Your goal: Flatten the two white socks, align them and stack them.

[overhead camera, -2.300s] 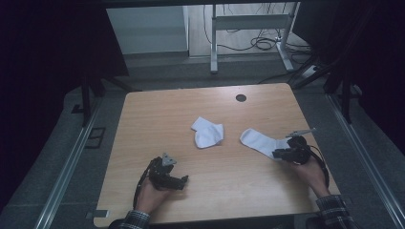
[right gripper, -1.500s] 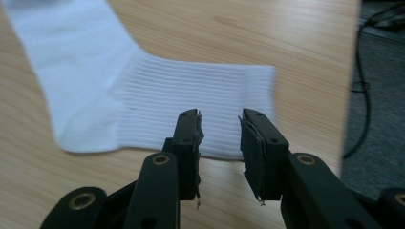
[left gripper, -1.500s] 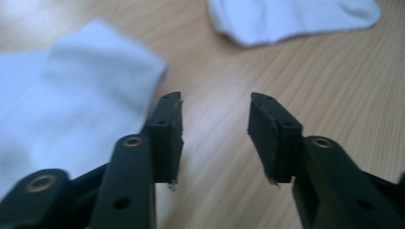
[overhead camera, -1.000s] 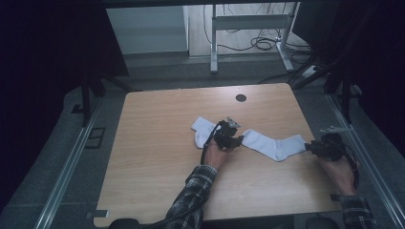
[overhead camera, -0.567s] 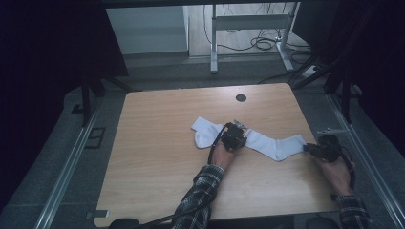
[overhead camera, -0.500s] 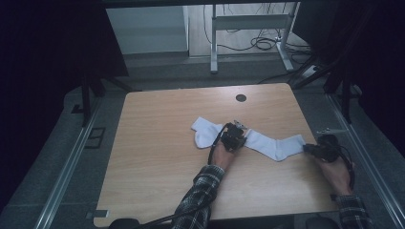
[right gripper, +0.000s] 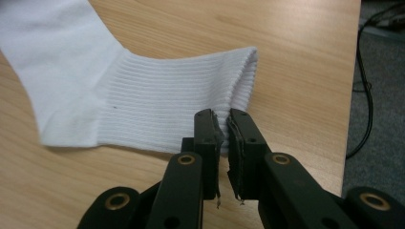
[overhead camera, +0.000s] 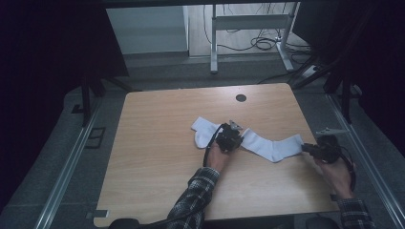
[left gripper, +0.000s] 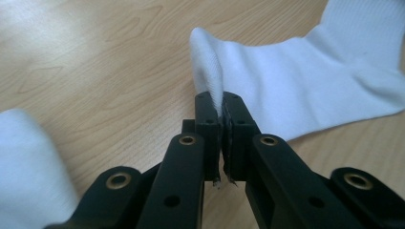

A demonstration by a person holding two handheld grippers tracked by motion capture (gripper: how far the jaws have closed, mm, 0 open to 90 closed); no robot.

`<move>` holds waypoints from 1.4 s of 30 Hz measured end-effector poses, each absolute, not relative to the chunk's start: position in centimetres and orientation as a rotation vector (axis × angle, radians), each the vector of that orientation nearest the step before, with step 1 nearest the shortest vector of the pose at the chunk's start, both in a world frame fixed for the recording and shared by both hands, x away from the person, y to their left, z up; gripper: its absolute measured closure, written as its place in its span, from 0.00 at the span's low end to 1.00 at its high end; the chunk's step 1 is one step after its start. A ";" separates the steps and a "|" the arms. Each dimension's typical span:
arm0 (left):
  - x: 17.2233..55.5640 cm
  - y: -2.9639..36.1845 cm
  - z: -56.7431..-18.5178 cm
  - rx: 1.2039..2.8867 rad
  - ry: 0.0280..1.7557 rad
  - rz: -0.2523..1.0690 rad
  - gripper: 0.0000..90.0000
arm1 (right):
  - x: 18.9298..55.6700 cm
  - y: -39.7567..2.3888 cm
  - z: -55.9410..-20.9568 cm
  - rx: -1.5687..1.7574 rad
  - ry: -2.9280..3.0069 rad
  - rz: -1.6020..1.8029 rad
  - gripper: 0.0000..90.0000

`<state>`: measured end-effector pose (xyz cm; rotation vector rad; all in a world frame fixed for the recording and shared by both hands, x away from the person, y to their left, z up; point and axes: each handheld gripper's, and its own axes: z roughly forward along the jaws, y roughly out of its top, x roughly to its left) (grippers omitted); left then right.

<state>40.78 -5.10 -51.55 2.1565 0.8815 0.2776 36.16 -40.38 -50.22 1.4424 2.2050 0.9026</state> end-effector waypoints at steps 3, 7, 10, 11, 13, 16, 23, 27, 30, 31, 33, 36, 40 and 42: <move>40.1 -4.5 -50.9 2.146 0.870 0.279 0.96 | 35.6 -39.9 -49.5 1.408 2.207 0.924 0.91; 39.3 -3.4 -50.1 2.135 0.860 0.286 0.96 | 35.0 -39.1 -48.7 1.362 2.218 0.947 0.91; 38.7 -2.5 -49.3 2.117 0.857 0.293 0.96 | 34.4 -38.4 -48.0 1.321 2.224 0.966 0.91; 38.5 -2.1 -49.1 2.111 0.860 0.295 0.96 | 34.4 -38.4 -48.0 1.321 2.224 0.966 0.91; 38.1 -1.5 -48.6 2.104 0.861 0.302 0.96 | 34.1 -38.0 -47.6 1.299 2.228 0.977 0.91; 37.5 -0.3 -47.9 2.094 0.864 0.312 0.96 | 33.7 -37.4 -47.1 1.278 2.235 1.005 0.91; 35.1 3.4 -46.4 2.073 0.863 0.337 0.96 | 32.8 -35.3 -45.7 1.204 2.275 1.090 0.91; 33.6 5.5 -45.9 2.055 0.878 0.347 0.96 | 32.2 -33.8 -45.0 1.151 2.300 1.120 0.91; 32.9 6.6 -45.8 2.042 0.889 0.347 0.96 | 31.8 -32.4 -44.6 1.111 2.325 1.141 0.90; 32.0 7.6 -45.8 2.038 0.897 0.349 0.96 | 31.7 -31.9 -44.5 1.094 2.335 1.146 0.90; 31.6 8.1 -45.8 2.036 0.896 0.352 0.96 | 31.5 -31.5 -44.4 1.077 2.344 1.149 0.90; 30.3 9.4 -46.1 2.039 0.906 0.364 0.96 | 31.3 -29.6 -44.5 1.034 2.382 1.159 0.90; 28.6 10.9 -46.9 2.056 0.925 0.382 0.96 | 31.3 -27.9 -45.2 1.007 2.425 1.158 0.90; 27.6 11.9 -47.9 2.065 0.949 0.391 0.96 | 31.4 -27.1 -45.8 1.004 2.449 1.151 0.90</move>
